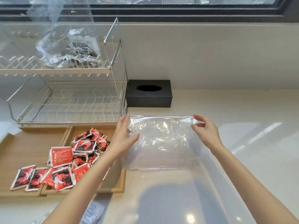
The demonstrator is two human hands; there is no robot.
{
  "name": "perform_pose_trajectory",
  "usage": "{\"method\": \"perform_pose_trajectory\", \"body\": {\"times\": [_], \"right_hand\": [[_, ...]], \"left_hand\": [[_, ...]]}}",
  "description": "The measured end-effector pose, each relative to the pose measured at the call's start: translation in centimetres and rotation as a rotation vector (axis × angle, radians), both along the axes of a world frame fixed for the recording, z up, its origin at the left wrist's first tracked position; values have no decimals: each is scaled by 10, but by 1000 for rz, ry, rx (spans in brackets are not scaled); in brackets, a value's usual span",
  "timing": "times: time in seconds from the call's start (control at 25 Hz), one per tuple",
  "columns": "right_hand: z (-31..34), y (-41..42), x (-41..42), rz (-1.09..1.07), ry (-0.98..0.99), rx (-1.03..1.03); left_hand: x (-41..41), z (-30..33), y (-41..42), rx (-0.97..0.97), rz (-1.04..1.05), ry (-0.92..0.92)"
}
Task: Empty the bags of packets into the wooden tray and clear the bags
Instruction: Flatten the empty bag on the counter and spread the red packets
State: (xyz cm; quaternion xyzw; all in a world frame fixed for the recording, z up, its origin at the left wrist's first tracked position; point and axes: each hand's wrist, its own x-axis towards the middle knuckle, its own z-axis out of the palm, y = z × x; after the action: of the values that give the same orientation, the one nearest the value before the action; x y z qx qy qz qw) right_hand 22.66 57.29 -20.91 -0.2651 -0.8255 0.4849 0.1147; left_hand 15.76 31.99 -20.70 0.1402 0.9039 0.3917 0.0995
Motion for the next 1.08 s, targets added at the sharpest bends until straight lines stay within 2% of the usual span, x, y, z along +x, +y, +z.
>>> {"method": "perform_pose_trajectory", "body": {"times": [0.24, 0.36, 0.52, 0.68, 0.84, 1.08], "right_hand": [[-45, 24, -45, 97, -98, 115], [-63, 23, -56, 194, -213, 200], [-72, 12, -59, 311, -257, 447], [-74, -10, -55, 479, -229, 521], [-85, -19, -56, 545, -321, 524], [-89, -20, -62, 537, -360, 545]], "left_hand": [[-44, -40, 37, -133, 18, -59], [-52, -55, 46, -196, 54, -34], [-56, -64, 46, -372, 22, 88], [-44, -64, 51, -438, -119, 230], [-34, -79, 58, -507, -276, 88], [-40, -90, 59, -514, -272, 48]]}}
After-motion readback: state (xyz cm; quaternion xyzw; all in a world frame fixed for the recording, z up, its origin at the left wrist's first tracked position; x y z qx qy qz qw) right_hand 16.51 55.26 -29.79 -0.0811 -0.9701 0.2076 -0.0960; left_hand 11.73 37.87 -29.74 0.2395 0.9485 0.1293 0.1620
